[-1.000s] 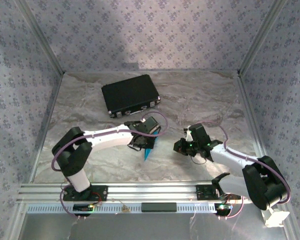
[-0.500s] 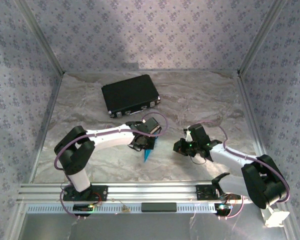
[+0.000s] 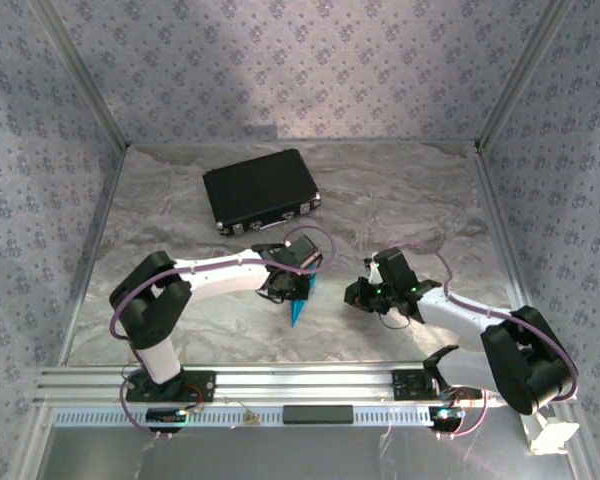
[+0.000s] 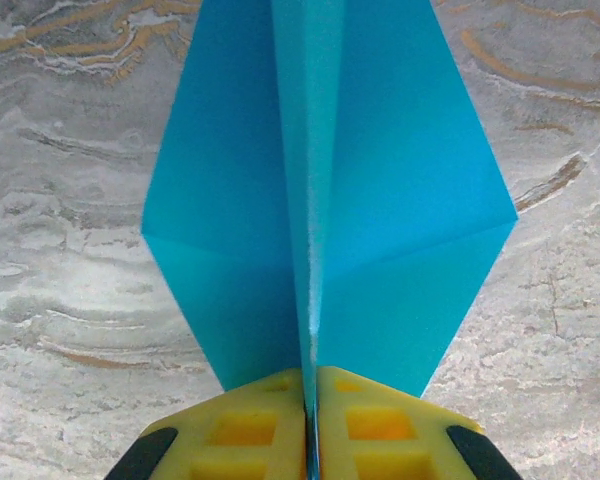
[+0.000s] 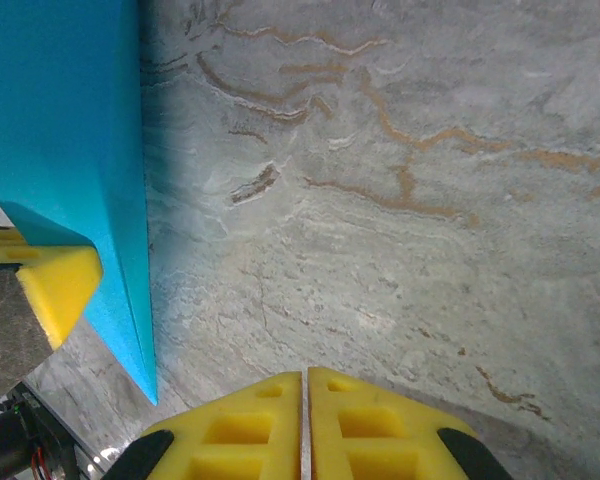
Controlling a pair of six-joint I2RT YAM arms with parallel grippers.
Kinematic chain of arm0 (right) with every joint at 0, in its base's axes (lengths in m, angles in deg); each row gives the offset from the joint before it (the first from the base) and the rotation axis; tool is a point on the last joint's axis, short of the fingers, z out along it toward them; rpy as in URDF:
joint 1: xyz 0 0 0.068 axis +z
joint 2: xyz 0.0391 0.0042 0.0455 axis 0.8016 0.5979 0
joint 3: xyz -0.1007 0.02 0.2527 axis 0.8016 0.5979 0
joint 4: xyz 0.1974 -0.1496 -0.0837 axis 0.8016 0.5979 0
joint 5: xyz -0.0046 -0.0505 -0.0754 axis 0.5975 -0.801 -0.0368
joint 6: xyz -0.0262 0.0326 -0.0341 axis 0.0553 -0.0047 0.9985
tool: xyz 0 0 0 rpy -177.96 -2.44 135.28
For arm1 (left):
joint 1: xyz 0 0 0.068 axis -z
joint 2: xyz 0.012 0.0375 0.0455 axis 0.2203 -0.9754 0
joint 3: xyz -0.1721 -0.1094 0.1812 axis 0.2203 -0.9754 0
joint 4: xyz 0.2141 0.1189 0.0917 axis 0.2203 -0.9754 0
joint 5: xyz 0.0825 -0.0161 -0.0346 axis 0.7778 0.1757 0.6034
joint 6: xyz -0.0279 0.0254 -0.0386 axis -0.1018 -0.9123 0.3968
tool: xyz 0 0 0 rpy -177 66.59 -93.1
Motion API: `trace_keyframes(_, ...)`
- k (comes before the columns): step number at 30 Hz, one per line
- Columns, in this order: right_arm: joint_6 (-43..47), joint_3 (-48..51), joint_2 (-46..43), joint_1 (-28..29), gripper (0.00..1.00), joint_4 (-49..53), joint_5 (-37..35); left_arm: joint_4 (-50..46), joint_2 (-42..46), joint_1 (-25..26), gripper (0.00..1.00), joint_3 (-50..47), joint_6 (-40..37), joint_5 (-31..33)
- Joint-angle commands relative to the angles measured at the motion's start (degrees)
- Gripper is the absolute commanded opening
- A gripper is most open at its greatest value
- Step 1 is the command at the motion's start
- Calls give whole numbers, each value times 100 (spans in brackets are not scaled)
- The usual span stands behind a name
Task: Fold a paper plane with a square sheet of paper (pick it up from the middle)
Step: Move the paper plane to the center of the table.
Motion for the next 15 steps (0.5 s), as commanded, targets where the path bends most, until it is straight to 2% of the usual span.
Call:
trace_keyframes(1,-51,-116,72,32,11,-25,-85,14,-115,-22,11,-36,73,-102)
trace_keyframes(15,-35,-108,126,38,11,-22,-104,-14,-251,-22,14,42,59,-126)
